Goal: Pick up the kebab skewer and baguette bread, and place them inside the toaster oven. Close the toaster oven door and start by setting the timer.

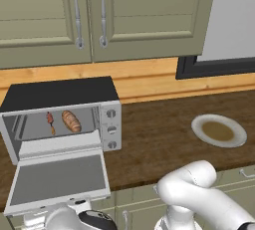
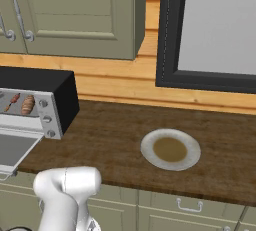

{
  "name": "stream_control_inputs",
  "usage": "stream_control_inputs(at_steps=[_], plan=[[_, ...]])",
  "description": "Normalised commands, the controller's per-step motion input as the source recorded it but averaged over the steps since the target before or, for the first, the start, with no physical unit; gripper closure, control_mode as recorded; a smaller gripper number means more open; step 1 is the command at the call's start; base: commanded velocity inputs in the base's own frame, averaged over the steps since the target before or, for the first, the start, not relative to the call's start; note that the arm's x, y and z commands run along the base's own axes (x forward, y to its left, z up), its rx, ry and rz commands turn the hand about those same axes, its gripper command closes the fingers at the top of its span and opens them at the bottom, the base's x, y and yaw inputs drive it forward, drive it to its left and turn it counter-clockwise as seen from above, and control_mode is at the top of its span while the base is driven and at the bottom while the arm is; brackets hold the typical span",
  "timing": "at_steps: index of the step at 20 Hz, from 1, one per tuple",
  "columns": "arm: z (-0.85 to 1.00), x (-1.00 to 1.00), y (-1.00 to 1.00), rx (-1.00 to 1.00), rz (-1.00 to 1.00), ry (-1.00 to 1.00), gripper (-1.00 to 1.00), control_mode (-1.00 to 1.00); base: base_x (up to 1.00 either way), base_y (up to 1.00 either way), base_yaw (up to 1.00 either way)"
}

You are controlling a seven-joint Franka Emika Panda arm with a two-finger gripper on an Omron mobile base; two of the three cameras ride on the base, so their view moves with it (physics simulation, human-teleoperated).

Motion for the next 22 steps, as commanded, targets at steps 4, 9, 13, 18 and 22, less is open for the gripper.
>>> stream_control_inputs(at_steps=[4, 9, 13, 18, 22], plan=[[-0.54, -0.01, 0.11, 0.00, 0.00, -0.04, -1.00, -1.00, 0.00, 0.00, 0.00], [-0.58, 0.05, 0.28, 0.00, 0.00, -0.08, -1.00, -1.00, 0.00, 0.00, 0.00], [-0.48, 0.20, 0.38, 0.00, 0.00, -0.07, -1.00, -1.00, 0.00, 0.00, 0.00], [-0.24, 0.43, 0.38, 0.00, 0.00, -0.06, -1.00, -1.00, 0.00, 0.00, 0.00], [-0.30, 0.39, 0.31, 0.00, 0.00, -0.04, -1.00, -1.00, 0.00, 0.00, 0.00]])
